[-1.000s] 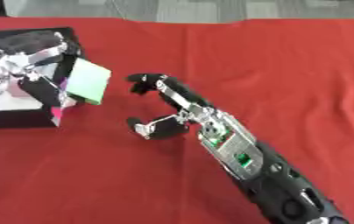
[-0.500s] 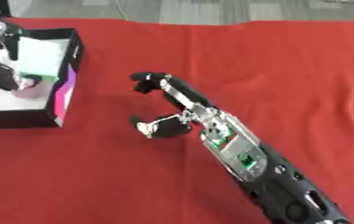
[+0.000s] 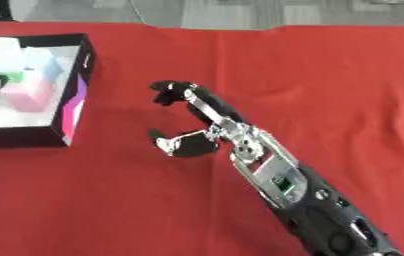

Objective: Pick up the objects with one hand, pass them to the other hand, and then place them into the box on the other side of the table.

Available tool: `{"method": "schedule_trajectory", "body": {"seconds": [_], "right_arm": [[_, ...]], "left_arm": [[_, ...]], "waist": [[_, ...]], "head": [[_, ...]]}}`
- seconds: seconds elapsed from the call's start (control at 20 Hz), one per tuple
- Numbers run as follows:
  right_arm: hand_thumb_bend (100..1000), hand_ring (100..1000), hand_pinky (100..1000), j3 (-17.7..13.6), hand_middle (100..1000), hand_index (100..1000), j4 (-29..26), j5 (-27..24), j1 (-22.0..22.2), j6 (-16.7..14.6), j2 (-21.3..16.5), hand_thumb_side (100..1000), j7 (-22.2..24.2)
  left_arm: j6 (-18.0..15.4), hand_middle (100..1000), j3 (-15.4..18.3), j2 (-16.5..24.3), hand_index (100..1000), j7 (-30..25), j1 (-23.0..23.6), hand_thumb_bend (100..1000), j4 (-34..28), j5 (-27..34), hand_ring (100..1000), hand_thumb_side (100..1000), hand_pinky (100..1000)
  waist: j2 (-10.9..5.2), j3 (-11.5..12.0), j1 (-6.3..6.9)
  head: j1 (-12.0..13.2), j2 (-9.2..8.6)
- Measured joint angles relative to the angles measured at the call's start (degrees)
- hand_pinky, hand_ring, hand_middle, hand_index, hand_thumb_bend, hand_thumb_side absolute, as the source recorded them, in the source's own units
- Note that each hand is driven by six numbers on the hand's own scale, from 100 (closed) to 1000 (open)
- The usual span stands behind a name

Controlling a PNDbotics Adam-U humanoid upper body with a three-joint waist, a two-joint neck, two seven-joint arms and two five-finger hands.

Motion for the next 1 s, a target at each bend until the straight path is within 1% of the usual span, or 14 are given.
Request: {"method": "schedule_trajectory", "body": {"seconds": [0.05,0.1,0.15,0.2,0.25,0.3,0.4,0.45,0.6,0.8,0.85,0.9,0.95,1.0], "right_arm": [[258,794,917,0.0,732,899,-0.16,-0.06,0.0,0.06,0.0,100,-0.06],[257,794,917,0.0,732,898,-0.34,-0.15,0.0,0.12,0.0,100,-0.12],[255,793,917,0.0,732,898,-0.43,-0.29,0.0,0.18,0.0,100,-0.18],[253,793,917,0.0,731,898,-0.48,-0.44,0.0,0.23,-0.01,100,-0.23],[250,793,917,0.0,730,898,-0.53,-0.5,0.0,0.25,-0.01,100,-0.24],[249,793,918,0.0,729,898,-0.58,-0.54,0.0,0.26,-0.01,100,-0.25],[244,793,918,-0.01,727,897,-0.61,-0.63,0.0,0.3,-0.02,100,-0.28],[243,793,918,-0.01,727,898,-0.62,-0.73,0.0,0.34,-0.02,100,-0.32],[240,792,918,-0.01,726,897,-0.64,-0.99,0.0,0.47,-0.03,100,-0.46],[232,792,919,-0.01,725,897,-0.67,-1.02,0.01,0.55,-0.04,100,-0.54],[231,792,919,-0.01,725,897,-0.69,-1.03,0.01,0.58,-0.05,100,-0.57],[226,793,919,-0.02,726,897,-0.79,-1.05,0.01,0.6,-0.06,100,-0.59],[223,794,920,-0.02,727,898,-0.92,-1.08,0.01,0.63,-0.08,100,-0.62],[218,796,920,-0.03,729,899,-0.99,-1.18,0.01,0.64,-0.09,100,-0.65]], "left_arm": [[-0.33,692,0.09,-0.29,783,-0.15,-0.23,366,1.33,-0.27,807,385,824],[-0.66,734,0.28,-0.51,827,-0.33,-0.39,503,2.49,-0.71,839,511,834],[-0.98,754,0.42,-0.73,847,-0.52,-0.61,644,3.56,-1.33,861,575,842],[-1.26,768,0.56,-0.85,860,-0.73,-0.78,748,4.58,-2.13,874,613,847],[-1.48,775,0.71,-1.0,869,-1.01,-0.82,816,5.48,-3.13,880,638,853],[-1.58,777,0.76,-1.2,871,-1.39,-0.9,832,6.29,-4.17,881,642,854],[-1.58,775,1.02,-1.47,870,-2.12,-1.13,904,7.5,-6.1,882,640,856],[-1.51,771,1.19,-1.58,866,-2.45,-1.24,914,7.92,-7.01,881,635,855],[-1.32,763,1.73,-1.8,859,-3.16,-1.27,903,8.49,-8.56,879,632,852],[-1.1,756,2.37,-1.96,847,-3.1,-1.28,835,8.22,-9.07,868,622,845],[-0.91,754,2.55,-2.03,846,-2.84,-1.27,806,7.88,-9.07,865,619,842],[-0.63,748,2.78,-2.09,845,-2.48,-1.24,664,7.44,-9.06,856,611,837],[-0.21,745,3.11,-2.2,844,-1.87,-1.21,582,6.81,-9.02,852,601,834],[0.34,734,3.53,-2.23,837,-1.0,-1.16,431,5.94,-8.9,842,584,829]], "waist": [[0.0,0.0,0.0],[0.0,-0.02,0.0],[0.0,-0.02,0.0],[0.0,-0.02,0.0],[0.0,-0.02,-0.01],[0.0,-0.02,-0.01],[0.0,-0.01,-0.01],[0.0,-0.01,-0.01],[0.0,0.0,-0.01],[0.0,0.04,-0.01],[0.0,0.05,-0.01],[0.0,0.05,-0.01],[0.0,0.08,-0.01],[0.0,0.08,-0.03]], "head": [[0.0,0.0],[0.0,0.0],[0.0,0.0],[0.0,0.0],[0.0,0.0],[0.0,0.0],[0.0,0.0],[-0.01,0.0],[-0.02,0.0],[-0.05,0.0],[-0.06,0.0],[-0.07,0.0],[-0.08,0.0],[-0.09,0.0]]}}
